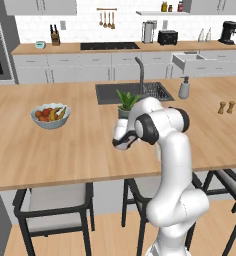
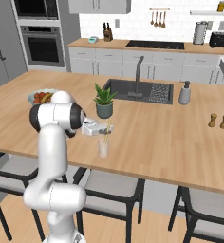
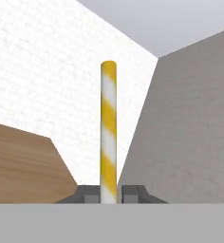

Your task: Take a straw from the drawer in front and place it inside the glass cup on the dining counter.

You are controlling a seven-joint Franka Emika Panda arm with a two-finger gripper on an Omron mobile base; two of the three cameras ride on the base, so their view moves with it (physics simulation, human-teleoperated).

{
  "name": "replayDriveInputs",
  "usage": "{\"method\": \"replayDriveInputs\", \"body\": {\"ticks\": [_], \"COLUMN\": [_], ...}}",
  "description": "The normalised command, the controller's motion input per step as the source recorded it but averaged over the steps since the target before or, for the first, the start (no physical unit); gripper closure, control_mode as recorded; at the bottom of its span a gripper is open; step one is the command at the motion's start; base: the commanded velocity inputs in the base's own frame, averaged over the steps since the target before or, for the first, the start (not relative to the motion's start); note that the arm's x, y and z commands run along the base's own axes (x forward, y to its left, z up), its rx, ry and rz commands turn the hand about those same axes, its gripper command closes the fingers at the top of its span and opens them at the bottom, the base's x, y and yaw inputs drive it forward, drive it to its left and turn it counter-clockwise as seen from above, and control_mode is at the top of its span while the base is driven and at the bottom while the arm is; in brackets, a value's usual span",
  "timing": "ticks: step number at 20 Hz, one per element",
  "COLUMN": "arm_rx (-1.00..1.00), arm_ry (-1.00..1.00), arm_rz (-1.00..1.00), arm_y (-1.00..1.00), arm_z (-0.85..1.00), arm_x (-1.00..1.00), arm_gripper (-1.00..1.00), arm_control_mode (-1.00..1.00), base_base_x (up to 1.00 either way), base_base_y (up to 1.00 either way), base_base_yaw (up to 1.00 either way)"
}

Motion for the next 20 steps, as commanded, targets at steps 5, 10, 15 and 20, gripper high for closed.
{"method": "replayDriveInputs", "body": {"ticks": [5,10,15,20], "arm_rx": [-0.06,-0.10,-0.15,-0.09], "arm_ry": [-0.08,-0.07,-0.10,-0.21], "arm_rz": [0.00,0.00,0.00,0.00], "arm_y": [0.00,0.00,0.01,0.06], "arm_z": [-0.39,-0.47,-0.42,-0.04], "arm_x": [-0.38,-0.20,0.00,0.00], "arm_gripper": [1.00,1.00,-1.00,-1.00], "arm_control_mode": [-1.00,-1.00,-1.00,-1.00], "base_base_x": [0.00,0.00,0.00,0.00], "base_base_y": [0.00,0.00,0.00,0.00], "base_base_yaw": [0.00,0.00,0.00,0.00]}}
